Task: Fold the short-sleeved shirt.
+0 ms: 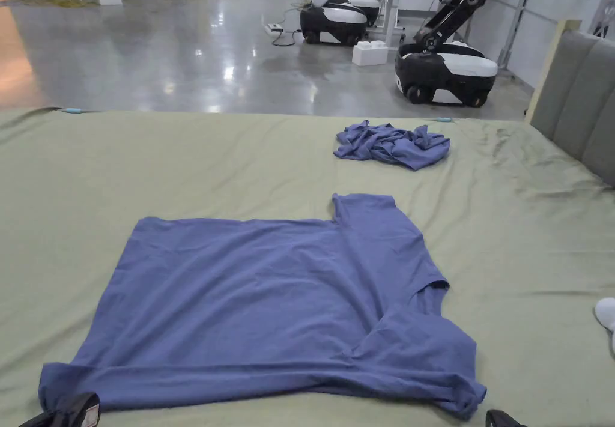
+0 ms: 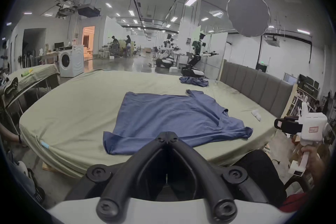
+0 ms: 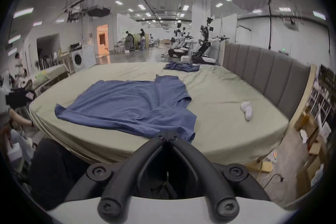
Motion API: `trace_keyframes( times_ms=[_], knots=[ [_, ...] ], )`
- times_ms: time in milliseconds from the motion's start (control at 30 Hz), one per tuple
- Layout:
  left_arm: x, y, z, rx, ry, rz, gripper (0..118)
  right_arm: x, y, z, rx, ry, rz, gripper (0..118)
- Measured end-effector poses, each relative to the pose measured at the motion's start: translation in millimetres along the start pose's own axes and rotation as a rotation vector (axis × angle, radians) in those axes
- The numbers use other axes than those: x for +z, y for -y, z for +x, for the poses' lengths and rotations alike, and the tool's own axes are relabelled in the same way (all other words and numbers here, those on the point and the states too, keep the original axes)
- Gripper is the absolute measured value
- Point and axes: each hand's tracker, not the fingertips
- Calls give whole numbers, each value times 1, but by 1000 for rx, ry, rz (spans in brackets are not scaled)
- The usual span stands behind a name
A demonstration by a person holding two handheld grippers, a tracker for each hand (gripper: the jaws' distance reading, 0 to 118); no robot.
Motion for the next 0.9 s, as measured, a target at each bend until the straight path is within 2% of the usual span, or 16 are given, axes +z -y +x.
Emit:
trace_keyframes(
  times_ms=[67,133,200,233,300,400,467,500,600,700,733,767,800,833,867,900],
  knots=[
    [-3,1,-8,41,27,-11,0,-11,-4,7,-19,-15,-30,2],
    [-5,4,-14,80,11,-18,0,-32,-14,17,-112,-45,-87,2],
    [-7,7,-19,112,9,-35,0,-71,-18,33,-151,-99,-249,3],
    [-7,9,-20,116,8,-39,0,-95,-18,38,-162,-100,-312,13],
    [-6,9,-17,112,11,-47,0,-139,-12,46,-169,-31,-440,55],
    [-5,10,-15,83,-1,-60,0,-181,-3,48,-182,26,-540,77],
    [-5,11,-17,80,-3,-65,0,-197,4,45,-173,20,-537,77],
    [-6,12,-20,85,-6,-67,0,-206,6,44,-201,-36,-564,77],
    [-12,9,-21,127,-7,-87,0,-223,14,41,-256,-78,-601,77],
    [-19,7,-24,135,-23,-100,0,-222,17,35,-205,-70,-558,69],
    [-23,8,-26,136,-32,-110,7,-220,14,33,-154,-106,-531,45],
    [-28,8,-30,150,-25,-131,23,-218,12,31,-121,-149,-509,14],
    [-35,7,-32,171,-1,-161,45,-216,9,27,-141,-163,-515,14],
    [-44,6,-37,189,22,-188,63,-209,7,26,-119,-109,-515,14],
    [-54,5,-41,204,23,-216,83,-207,4,22,-74,-128,-499,14],
    [-63,2,-47,203,20,-217,86,-206,3,20,-67,-137,-480,14]
  ],
)
